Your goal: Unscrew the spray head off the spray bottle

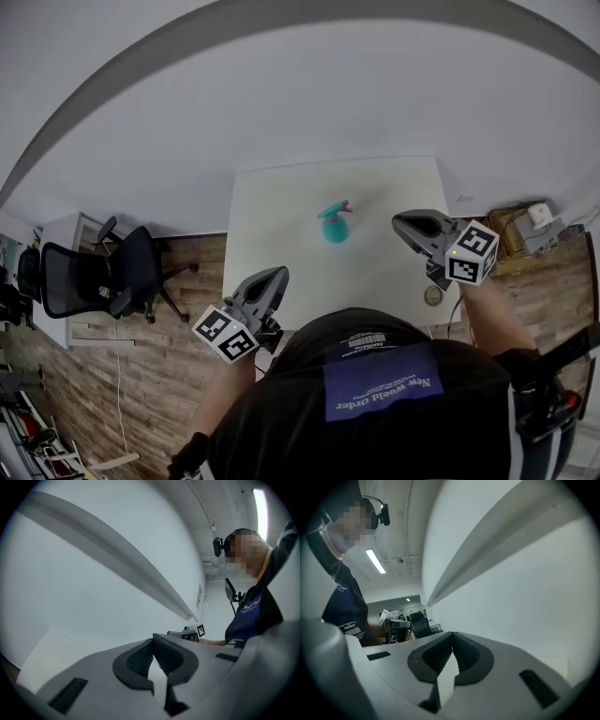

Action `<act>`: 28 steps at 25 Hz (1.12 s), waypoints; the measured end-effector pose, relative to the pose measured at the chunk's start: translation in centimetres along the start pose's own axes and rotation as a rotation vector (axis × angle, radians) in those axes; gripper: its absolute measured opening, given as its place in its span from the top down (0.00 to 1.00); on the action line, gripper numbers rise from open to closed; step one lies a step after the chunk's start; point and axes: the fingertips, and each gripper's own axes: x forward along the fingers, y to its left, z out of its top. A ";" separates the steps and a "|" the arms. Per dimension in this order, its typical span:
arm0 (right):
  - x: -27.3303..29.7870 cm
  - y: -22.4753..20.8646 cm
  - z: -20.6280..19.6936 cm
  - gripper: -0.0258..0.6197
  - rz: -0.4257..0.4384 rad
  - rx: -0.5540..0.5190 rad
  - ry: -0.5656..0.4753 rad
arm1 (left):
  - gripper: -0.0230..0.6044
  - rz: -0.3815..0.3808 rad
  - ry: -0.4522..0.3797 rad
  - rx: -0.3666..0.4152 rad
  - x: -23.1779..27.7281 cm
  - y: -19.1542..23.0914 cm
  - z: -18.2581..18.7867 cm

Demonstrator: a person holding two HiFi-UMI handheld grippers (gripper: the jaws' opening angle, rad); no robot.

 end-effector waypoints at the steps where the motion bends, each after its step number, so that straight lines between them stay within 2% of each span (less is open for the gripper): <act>1: 0.2 -0.5 -0.3 0.97 0.004 0.005 0.004 | 0.96 0.003 0.007 -0.005 0.4 0.1 -0.2; 5: 1.7 -0.7 -2.0 0.97 0.015 0.022 0.031 | 0.96 -0.008 0.046 -0.009 0.5 1.3 -1.3; 8: 3.4 0.3 -2.9 0.97 0.022 0.006 0.064 | 0.96 -0.044 0.058 -0.009 0.0 3.3 -1.5; 12: 5.9 1.8 -4.5 0.96 -0.022 -0.022 0.136 | 0.96 -0.112 0.081 -0.012 -1.0 6.3 -1.7; 16: 7.8 2.8 -5.2 0.94 -0.063 -0.031 0.181 | 0.96 -0.156 0.138 0.026 -1.3 9.2 -3.3; 22: 7.9 2.6 -5.0 0.93 -0.094 -0.040 0.230 | 0.96 -0.144 0.200 0.031 1.3 12.7 -8.4; 26: 6.8 1.6 -5.0 0.93 -0.121 -0.029 0.237 | 0.96 -0.108 0.309 0.130 3.7 14.9 -13.6; 28: 6.1 1.1 -5.0 0.93 -0.132 -0.023 0.243 | 0.96 -0.103 0.350 0.152 5.3 16.0 -15.5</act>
